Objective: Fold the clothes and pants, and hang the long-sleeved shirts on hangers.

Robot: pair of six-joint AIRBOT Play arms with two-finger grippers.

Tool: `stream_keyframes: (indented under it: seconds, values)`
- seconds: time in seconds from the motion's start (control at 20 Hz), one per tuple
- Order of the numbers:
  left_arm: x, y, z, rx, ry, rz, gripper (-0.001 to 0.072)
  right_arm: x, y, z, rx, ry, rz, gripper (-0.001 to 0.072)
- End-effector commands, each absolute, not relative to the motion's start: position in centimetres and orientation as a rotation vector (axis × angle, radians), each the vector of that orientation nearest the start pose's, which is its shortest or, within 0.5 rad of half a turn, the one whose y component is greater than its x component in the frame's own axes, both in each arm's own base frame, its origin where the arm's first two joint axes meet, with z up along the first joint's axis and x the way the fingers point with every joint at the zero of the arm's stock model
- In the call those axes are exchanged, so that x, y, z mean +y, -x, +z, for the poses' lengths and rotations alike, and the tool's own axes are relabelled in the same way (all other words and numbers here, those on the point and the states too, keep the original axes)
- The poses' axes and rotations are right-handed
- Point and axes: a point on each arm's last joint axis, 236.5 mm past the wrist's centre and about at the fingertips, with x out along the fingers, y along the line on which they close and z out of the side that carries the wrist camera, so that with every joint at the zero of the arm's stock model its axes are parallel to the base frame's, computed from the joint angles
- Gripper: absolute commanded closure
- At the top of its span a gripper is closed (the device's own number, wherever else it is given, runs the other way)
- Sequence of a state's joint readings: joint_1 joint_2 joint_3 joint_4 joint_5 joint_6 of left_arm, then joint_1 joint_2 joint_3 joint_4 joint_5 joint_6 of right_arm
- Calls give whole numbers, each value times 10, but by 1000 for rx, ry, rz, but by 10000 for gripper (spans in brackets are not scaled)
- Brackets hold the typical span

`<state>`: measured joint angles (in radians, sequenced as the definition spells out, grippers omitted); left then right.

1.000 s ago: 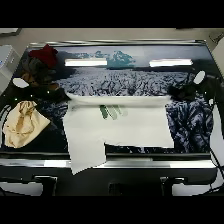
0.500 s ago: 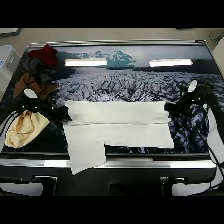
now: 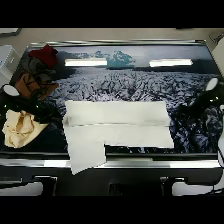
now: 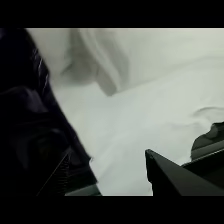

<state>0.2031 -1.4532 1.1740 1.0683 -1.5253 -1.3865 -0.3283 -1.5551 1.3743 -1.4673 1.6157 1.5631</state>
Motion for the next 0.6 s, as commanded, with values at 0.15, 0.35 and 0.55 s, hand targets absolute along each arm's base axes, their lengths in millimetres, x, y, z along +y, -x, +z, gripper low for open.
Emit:
stream_keyframes:
  seconds: [0.15,0.35,0.55]
  values:
    - [-76,-185,-80,1762,545,-382,213,-102,-248,-37,1777,-546,-238,213]
    - [-106,-149,-95,1769,645,-476,214,-96,-239,-42,1792,-550,-227,217]
    - [-123,-154,-100,1741,600,-506,215,-95,-238,-42,1800,-551,-225,218]
